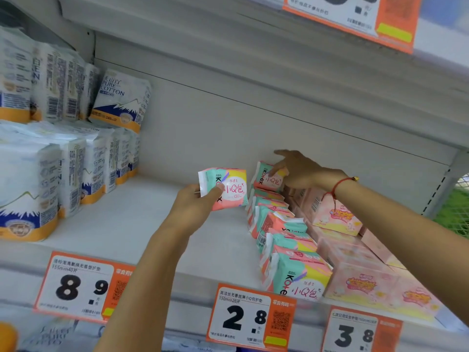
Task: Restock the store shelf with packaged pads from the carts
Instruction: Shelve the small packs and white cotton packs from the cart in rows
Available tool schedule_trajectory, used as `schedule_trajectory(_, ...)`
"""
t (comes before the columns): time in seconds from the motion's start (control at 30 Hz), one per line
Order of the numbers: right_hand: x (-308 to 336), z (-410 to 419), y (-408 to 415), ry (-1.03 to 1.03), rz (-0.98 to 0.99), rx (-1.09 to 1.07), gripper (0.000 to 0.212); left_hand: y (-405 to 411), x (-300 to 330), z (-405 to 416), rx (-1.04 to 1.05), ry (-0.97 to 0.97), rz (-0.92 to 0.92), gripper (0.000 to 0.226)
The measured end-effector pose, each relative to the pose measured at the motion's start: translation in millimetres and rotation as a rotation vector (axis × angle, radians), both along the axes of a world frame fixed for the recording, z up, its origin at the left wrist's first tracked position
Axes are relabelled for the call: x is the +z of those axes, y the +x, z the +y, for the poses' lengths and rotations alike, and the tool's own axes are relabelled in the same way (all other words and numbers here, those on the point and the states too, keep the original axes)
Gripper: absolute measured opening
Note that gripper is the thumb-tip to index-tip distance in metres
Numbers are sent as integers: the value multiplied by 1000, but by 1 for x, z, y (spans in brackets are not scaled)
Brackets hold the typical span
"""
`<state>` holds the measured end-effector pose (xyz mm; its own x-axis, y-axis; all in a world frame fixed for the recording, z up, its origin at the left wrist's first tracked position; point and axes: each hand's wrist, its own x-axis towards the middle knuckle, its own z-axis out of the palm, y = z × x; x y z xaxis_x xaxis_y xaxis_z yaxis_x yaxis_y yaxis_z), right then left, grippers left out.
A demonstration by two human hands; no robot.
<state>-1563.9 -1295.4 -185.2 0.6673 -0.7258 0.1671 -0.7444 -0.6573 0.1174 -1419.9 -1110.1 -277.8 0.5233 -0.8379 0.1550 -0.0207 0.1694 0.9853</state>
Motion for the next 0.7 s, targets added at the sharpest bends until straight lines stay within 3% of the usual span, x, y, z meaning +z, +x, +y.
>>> schedule_trajectory(0.07,6,23,3,147,-265,134,42,1,2,3,-44,11,-18,9)
schedule_trajectory(0.13,9,50,5,452,-473,245,38,0,5,5,-68,20,-50,10)
schedule_trajectory(0.2,10,74,1,594,-477,304,42,-6,10,6,-80,3,-81,11)
schedule_trajectory(0.3,12,92,-9,519,-379,341,48,-20,20,3,-111,-58,-137,19)
schedule_trajectory(0.4,22,90,-17,474,-437,314,45,-34,26,-3,-99,-77,-218,28)
schedule_trajectory(0.5,31,60,-18,259,-480,159,51,-43,24,-7,-85,105,-384,56)
schedule_trajectory(0.57,31,41,-14,127,-435,51,52,-49,18,-8,-178,200,-476,55)
schedule_trajectory(0.7,14,15,-3,55,-306,-23,53,-58,9,-8,-366,323,-580,48)
